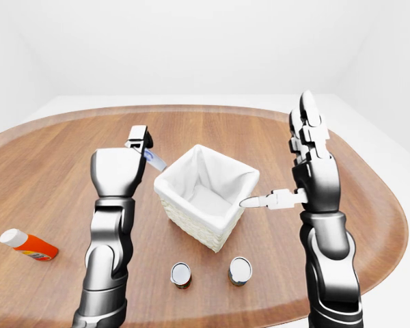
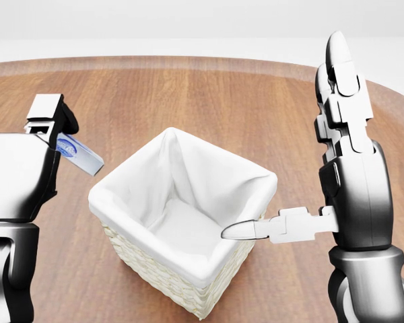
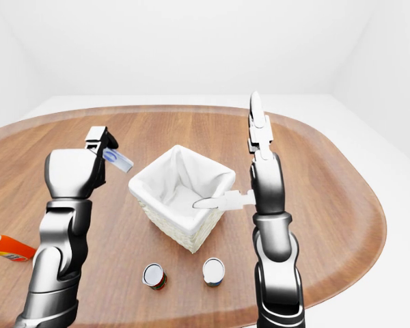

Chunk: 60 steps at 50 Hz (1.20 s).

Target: Pick up the alphabet soup and the cream cheese box, and put them in the basket.

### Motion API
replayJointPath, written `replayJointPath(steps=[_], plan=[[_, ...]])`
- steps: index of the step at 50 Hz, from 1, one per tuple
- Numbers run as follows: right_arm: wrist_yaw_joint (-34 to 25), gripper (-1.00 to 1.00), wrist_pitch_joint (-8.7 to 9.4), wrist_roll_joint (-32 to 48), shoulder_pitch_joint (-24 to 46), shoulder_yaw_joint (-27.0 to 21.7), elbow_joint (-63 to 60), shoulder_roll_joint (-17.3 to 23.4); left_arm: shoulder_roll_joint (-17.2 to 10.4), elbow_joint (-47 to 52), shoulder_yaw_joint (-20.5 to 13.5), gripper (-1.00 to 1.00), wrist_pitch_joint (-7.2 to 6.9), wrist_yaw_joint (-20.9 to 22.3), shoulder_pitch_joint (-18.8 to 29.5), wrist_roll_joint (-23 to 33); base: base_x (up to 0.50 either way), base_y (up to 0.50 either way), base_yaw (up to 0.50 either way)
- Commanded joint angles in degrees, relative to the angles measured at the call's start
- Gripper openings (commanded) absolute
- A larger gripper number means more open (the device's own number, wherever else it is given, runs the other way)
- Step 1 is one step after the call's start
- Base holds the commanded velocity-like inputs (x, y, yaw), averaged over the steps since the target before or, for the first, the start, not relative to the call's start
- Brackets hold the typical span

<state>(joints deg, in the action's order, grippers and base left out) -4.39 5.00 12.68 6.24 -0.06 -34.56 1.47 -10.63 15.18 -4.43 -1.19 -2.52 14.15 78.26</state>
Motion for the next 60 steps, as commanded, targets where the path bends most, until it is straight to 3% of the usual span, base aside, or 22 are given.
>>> replayJointPath(steps=[1, 19, 30, 40, 47, 60], plan=[[0.2, 1.00, 0.00, -0.3, -0.2, -0.2, 0.5, 0.1, 2.2, 3.2, 2.1, -1.00, 1.40, 3.0, 1.9, -1.7, 0.00, 0.00, 0.00], [0.0, 1.00, 0.00, -0.6, -0.1, -0.5, -0.5, 0.0, 7.0, 3.9, 7.6, -1.00, 2.03, 2.4, 0.7, 2.3, 0.00, 0.00, 0.00], [0.2, 1.00, 0.00, -0.8, -0.2, -0.2, -0.6, 0.1, 9.3, 1.1, 10.3, -1.00, 1.46, 0.3, 0.7, 3.8, 0.00, 0.00, 0.00], [0.0, 1.00, 0.00, -1.0, -0.2, -0.4, -0.3, 0.1, 11.5, -4.1, 13.4, -1.00, 0.12, -3.5, 1.6, 7.8, 0.00, 0.00, 0.00], [0.0, 1.00, 0.00, -0.9, -0.4, -0.2, -0.6, 0.1, 12.9, -9.7, 14.4, -1.00, -1.79, -5.6, 4.3, 8.4, 0.00, 0.00, 0.00], [0.0, 1.00, 0.00, -1.3, -0.3, -0.4, -0.6, 0.1, 13.6, -23.6, 14.7, -1.00, -3.36, -11.9, 9.3, 8.1, 0.00, 0.00, 0.00]])
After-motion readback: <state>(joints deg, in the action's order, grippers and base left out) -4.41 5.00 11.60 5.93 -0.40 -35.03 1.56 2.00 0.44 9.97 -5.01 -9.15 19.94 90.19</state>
